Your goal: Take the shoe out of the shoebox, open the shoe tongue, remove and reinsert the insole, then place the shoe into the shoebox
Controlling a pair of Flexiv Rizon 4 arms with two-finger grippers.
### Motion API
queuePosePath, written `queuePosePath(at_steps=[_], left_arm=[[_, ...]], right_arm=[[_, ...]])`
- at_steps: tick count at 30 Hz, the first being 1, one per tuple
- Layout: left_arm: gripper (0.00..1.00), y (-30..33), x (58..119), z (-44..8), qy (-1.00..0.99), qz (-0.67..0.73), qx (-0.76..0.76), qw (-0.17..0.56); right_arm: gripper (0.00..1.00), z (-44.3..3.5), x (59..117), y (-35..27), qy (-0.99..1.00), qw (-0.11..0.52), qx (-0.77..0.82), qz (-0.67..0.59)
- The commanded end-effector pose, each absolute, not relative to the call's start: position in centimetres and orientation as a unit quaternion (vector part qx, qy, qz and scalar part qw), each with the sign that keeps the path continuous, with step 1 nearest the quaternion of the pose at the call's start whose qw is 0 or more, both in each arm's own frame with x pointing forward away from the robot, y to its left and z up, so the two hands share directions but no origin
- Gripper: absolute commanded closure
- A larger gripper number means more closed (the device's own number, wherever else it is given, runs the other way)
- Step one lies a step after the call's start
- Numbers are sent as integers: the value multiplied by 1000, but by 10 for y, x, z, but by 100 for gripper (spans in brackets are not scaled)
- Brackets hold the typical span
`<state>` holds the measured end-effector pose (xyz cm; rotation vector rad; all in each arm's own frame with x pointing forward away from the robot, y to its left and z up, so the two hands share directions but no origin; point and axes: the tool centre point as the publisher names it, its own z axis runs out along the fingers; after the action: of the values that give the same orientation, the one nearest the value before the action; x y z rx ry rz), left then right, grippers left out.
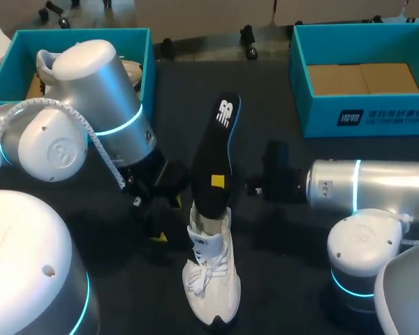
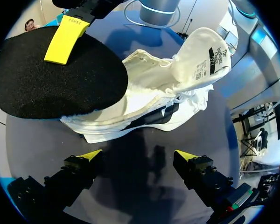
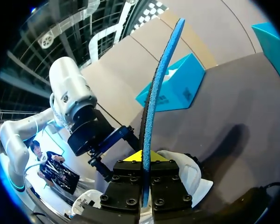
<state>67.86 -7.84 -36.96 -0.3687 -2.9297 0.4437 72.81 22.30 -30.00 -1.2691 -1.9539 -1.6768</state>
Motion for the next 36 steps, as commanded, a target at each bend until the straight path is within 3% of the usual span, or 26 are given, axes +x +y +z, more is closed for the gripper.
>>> queuePosePath(at_steps=[1,17,36], left_arm=[[0,-78,678,-370,-978,149,-123,77],[0,-78,678,-370,-978,149,-123,77],[0,-84,686,-368,-981,174,-83,20]], right_arm=[[100,-298,730,225,-681,137,-440,-569],[100,-291,740,221,-713,113,-390,-572],[100,-294,745,220,-724,105,-363,-577]])
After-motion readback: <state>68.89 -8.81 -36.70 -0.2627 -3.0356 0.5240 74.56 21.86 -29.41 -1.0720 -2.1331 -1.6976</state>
